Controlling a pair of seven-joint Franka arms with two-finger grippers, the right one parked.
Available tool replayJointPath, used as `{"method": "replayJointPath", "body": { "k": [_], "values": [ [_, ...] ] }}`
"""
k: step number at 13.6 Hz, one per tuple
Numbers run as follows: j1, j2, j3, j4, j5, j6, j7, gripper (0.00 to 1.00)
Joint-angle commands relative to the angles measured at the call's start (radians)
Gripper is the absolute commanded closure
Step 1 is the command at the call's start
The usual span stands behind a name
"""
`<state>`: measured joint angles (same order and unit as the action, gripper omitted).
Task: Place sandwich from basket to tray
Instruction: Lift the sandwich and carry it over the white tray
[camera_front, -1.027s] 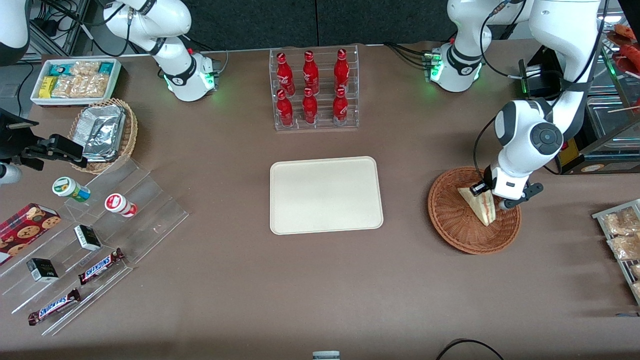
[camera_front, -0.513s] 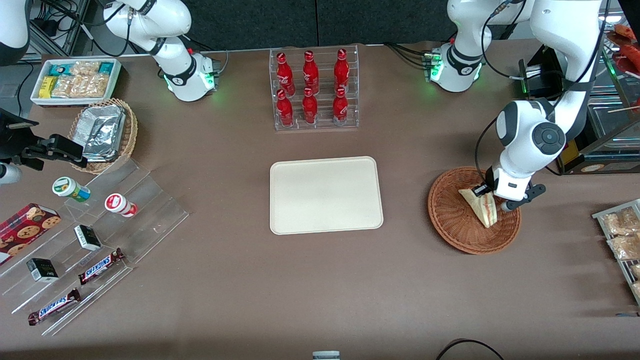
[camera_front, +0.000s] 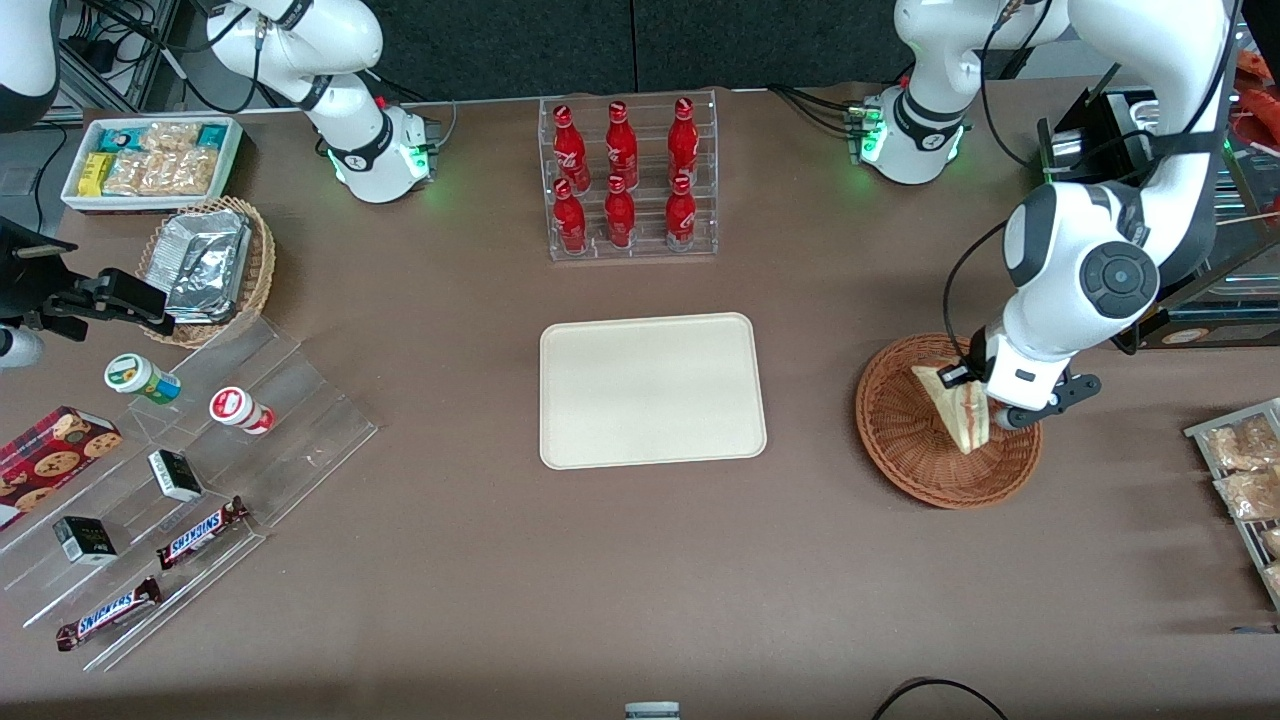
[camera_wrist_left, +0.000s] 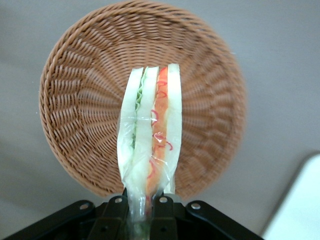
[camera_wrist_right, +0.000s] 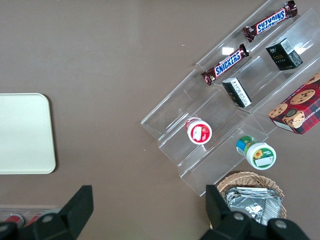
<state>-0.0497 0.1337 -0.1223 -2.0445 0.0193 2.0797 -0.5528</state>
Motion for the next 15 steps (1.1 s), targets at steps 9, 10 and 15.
{"method": "replayJointPath", "body": {
  "k": [9,10,15],
  "values": [
    [-0.004,0.115,-0.319,0.216,0.025,-0.079,-0.051,1.00],
    [-0.004,0.139,-0.347,0.234,0.033,-0.075,-0.064,1.00],
    [-0.159,0.343,-0.392,0.386,0.158,-0.069,-0.197,1.00]
  ]
}}
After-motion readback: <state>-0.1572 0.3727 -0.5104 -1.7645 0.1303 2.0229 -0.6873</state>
